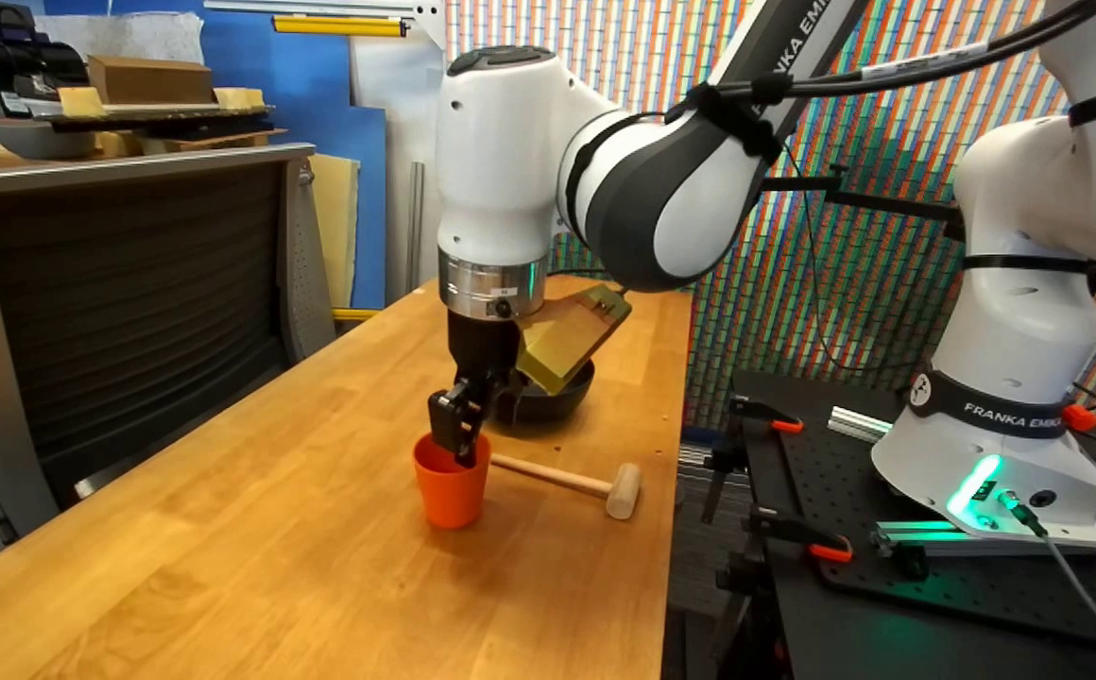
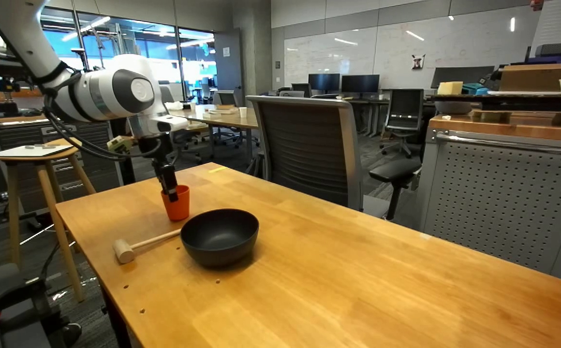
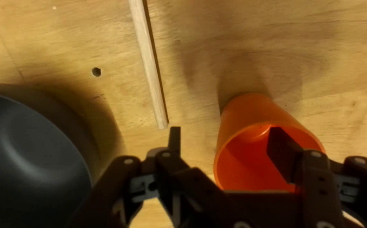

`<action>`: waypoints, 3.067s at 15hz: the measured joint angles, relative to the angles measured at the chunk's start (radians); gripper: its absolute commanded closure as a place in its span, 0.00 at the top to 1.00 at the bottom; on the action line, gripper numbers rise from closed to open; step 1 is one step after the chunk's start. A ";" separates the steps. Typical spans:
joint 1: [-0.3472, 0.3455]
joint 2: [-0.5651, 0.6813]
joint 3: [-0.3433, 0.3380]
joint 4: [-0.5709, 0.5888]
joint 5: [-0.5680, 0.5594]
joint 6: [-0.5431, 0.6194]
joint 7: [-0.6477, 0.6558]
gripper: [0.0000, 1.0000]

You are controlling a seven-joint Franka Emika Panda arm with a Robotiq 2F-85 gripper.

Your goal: Pick up the cup and place it in the bowl

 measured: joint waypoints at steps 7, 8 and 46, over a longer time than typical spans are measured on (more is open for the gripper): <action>0.080 0.109 -0.095 0.065 -0.037 0.008 0.019 0.02; 0.084 0.116 -0.098 0.073 -0.037 0.008 0.019 0.03; -0.073 -0.092 -0.121 -0.112 0.219 0.019 0.165 1.00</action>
